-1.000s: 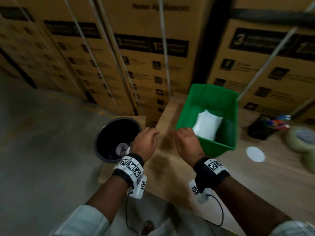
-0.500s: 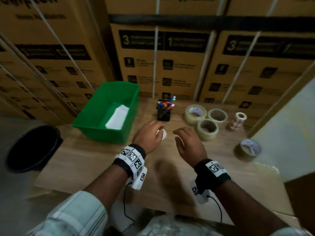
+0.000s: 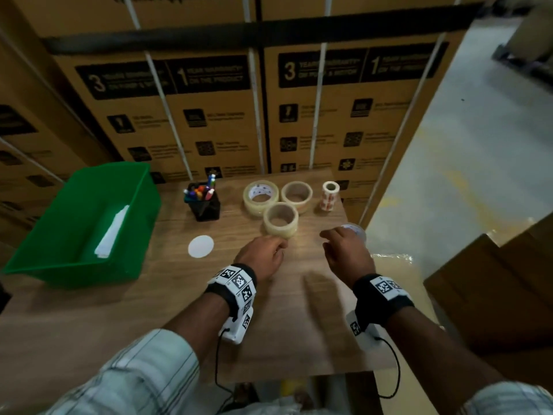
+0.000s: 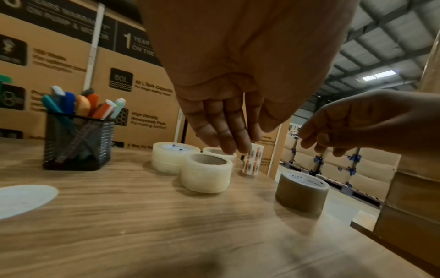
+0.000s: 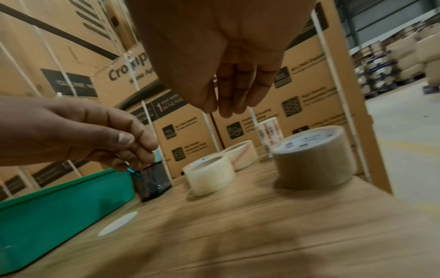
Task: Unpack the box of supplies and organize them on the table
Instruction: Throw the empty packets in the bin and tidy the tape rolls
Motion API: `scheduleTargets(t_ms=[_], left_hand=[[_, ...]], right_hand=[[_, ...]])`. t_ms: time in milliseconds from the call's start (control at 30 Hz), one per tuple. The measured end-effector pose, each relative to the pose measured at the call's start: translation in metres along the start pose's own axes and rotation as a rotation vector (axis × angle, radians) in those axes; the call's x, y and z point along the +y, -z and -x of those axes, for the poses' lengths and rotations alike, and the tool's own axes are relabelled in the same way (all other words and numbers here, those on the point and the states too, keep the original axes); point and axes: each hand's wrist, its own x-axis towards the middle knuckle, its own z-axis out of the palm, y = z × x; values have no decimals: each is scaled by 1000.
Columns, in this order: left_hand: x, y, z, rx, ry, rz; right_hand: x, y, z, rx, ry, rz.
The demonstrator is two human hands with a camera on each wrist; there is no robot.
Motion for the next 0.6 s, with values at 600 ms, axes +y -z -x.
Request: scheduleTargets(t_ms=[600], left_hand=[[32, -20, -40, -45, -56, -109]], right_hand=[[42, -9, -18, -297, -94, 369]])
